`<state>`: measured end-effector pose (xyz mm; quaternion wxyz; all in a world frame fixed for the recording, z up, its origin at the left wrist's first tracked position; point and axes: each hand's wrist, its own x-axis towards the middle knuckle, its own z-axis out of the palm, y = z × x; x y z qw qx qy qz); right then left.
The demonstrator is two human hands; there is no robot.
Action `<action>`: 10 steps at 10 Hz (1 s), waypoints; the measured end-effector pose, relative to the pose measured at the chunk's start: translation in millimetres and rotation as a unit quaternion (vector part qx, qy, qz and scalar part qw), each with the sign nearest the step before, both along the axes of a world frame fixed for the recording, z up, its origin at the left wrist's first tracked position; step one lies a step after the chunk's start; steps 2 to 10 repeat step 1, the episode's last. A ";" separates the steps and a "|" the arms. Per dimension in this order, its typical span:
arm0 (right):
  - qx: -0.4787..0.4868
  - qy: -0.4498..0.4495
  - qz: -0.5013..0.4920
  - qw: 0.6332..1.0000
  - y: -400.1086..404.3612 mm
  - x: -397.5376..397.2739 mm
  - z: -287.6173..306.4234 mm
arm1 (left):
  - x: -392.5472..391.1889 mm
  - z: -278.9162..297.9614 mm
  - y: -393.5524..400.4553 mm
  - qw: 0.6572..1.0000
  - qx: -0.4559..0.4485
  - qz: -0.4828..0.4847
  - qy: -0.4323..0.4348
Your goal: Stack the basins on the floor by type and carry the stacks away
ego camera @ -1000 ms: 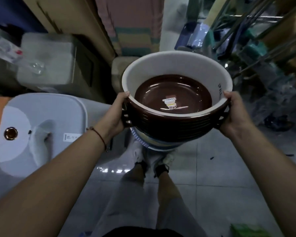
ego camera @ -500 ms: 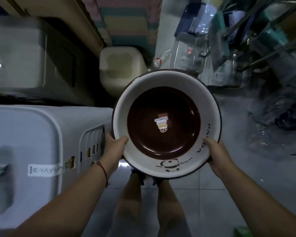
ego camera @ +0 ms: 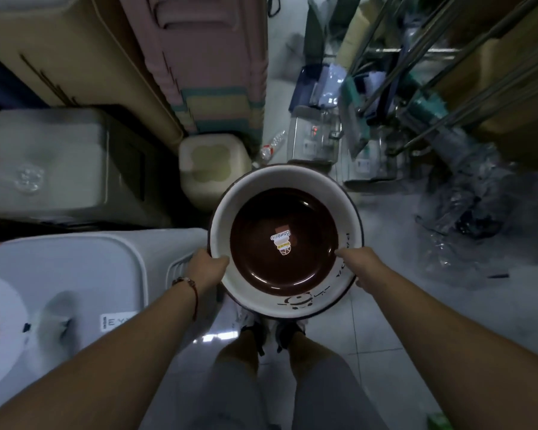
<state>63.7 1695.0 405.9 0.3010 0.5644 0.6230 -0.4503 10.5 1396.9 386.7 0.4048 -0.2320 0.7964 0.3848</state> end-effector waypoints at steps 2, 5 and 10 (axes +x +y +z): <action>0.002 0.059 0.051 0.997 -14.4 -19.8 46.9 | -20.7 54.1 4.6 0.999 0.004 -0.022 0.035; 0.002 0.059 0.051 0.997 -14.4 -19.8 46.9 | -20.7 54.1 4.6 0.999 0.004 -0.022 0.035; 0.002 0.059 0.051 0.997 -14.4 -19.8 46.9 | -20.7 54.1 4.6 0.999 0.004 -0.022 0.035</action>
